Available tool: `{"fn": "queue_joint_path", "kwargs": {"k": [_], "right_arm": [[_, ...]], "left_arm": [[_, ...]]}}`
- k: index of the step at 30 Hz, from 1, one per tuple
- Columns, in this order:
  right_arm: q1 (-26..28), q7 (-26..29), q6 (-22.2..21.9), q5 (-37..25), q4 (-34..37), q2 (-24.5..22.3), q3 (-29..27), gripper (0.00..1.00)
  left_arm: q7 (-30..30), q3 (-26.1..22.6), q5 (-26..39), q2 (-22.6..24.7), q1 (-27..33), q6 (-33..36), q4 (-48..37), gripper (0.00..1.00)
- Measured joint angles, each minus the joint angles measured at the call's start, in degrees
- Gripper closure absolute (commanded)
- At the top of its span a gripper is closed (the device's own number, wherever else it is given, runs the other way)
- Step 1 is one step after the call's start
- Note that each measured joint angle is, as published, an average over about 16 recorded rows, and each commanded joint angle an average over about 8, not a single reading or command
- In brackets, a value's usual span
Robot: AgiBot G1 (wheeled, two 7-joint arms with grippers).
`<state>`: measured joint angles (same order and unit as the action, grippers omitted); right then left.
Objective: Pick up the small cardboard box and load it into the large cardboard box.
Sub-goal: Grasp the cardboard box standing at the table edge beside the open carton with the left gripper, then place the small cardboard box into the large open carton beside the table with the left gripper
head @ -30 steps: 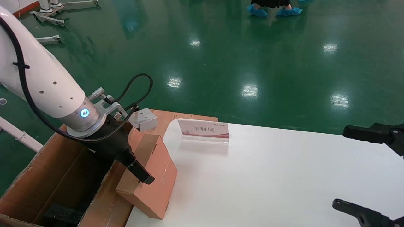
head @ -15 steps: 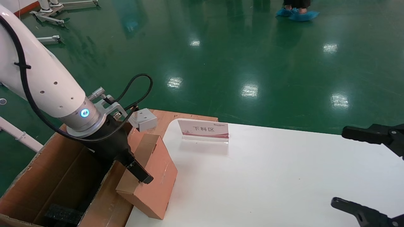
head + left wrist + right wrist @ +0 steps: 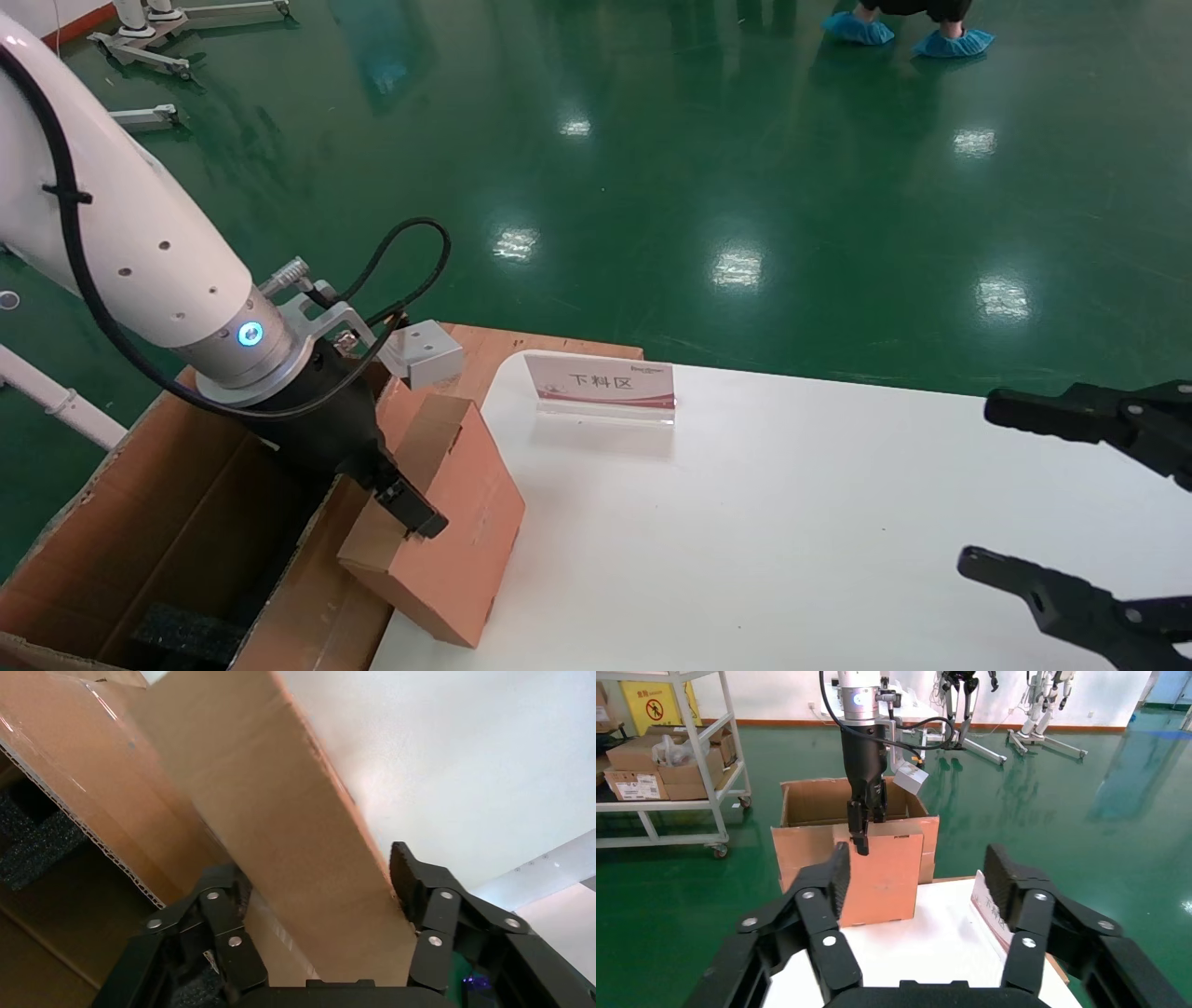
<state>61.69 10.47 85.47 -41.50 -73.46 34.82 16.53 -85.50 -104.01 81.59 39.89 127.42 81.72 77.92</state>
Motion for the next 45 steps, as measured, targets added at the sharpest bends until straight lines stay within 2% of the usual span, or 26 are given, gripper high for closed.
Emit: {"fn": "queue_joint_path", "kwargs": {"k": [19, 25, 33, 34, 41, 42, 45], "right_arm": [[0.01, -0.01, 0.01, 0.00, 0.02, 0.00, 0.02, 1.00], [0.03, -0.03, 0.01, 0.01, 0.04, 0.00, 0.04, 1.00], [0.04, -0.05, 0.01, 0.03, 0.05, -0.01, 0.07, 1.00], [0.04, -0.05, 0.01, 0.03, 0.05, -0.01, 0.07, 0.95], [0.05, -0.06, 0.00, 0.05, 0.05, -0.02, 0.10, 0.08], [0.05, -0.06, -0.01, 0.05, 0.05, -0.02, 0.10, 0.00], [0.05, -0.07, -0.01, 0.06, 0.05, -0.03, 0.11, 0.00]], "left_arm": [[0.28, 1.00, -0.35, 0.49, 2.08, 0.47, -1.53, 1.00], [-0.04, 2.95, -0.28, 1.12, 6.43, 1.05, -3.39, 1.00], [1.34, 6.06, 1.05, 3.33, 15.42, 3.44, -9.64, 1.00], [1.83, 6.35, 1.29, 3.73, 16.60, 3.91, -10.82, 1.00], [7.14, 5.78, 2.73, 6.60, 24.25, 7.45, -20.15, 1.00], [8.10, 5.23, 2.79, 6.92, 25.19, 7.89, -21.37, 1.00], [11.11, 2.86, 2.65, 7.73, 27.86, 8.97, -24.61, 1.00]]}}
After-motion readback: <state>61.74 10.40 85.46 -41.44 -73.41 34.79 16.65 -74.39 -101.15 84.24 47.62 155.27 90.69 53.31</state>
